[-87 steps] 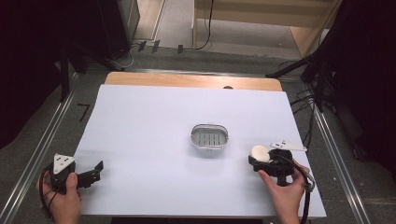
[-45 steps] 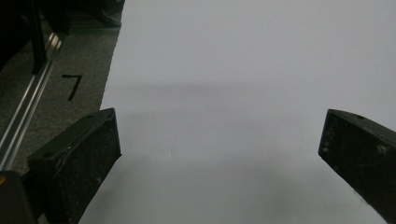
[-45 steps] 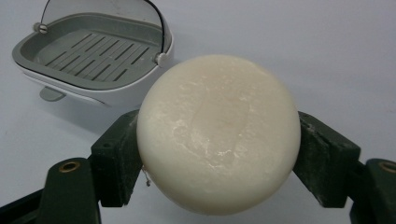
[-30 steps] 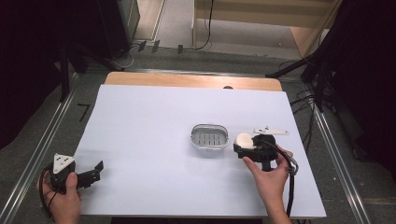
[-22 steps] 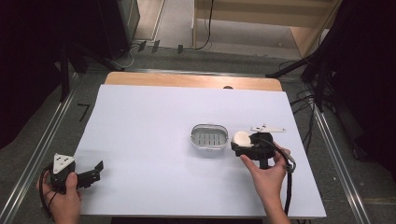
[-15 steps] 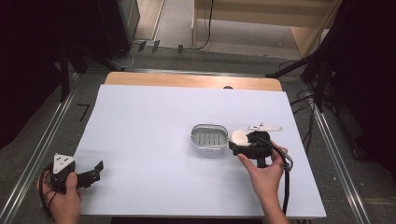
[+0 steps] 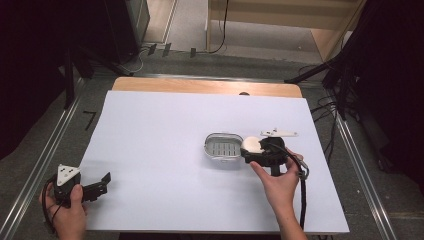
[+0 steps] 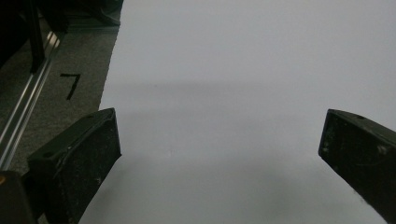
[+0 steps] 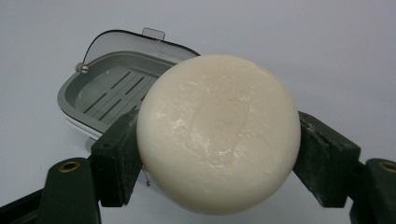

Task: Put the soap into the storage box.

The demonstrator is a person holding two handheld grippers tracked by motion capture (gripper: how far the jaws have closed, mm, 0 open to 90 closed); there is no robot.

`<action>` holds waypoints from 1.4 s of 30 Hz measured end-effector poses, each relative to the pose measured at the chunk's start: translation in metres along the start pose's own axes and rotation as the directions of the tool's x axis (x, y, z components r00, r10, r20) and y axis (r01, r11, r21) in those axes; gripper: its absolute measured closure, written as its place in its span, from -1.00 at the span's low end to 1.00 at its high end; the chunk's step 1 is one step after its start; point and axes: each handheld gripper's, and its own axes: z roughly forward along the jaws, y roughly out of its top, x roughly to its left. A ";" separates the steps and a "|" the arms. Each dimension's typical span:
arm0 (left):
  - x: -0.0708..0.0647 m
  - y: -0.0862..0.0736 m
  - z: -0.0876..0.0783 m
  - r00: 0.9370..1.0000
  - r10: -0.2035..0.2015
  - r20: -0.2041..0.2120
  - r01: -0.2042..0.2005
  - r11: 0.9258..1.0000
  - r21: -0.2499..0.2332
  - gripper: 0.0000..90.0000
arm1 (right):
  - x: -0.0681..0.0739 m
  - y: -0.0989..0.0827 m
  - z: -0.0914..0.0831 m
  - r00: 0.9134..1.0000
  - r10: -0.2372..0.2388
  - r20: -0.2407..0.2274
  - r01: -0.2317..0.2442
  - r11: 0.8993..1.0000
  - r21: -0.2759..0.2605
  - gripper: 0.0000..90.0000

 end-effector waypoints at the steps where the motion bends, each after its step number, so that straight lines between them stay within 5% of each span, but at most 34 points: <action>1: 0.000 0.000 0.000 1.000 0.000 0.001 0.000 1.000 0.000 -1.00 | 0.001 0.001 0.001 1.000 -0.002 0.001 0.002 1.000 0.001 -0.44; 29: 0.001 0.000 0.000 1.000 -0.004 0.005 0.004 1.000 -0.003 -1.00 | 0.034 0.018 0.030 0.998 -0.042 -0.042 0.043 0.999 0.030 -0.44; 42: 0.001 0.000 0.000 1.000 -0.005 0.006 0.005 1.000 0.000 -1.00 | 0.041 0.021 0.050 0.999 -0.021 -0.045 0.024 0.997 0.070 -0.44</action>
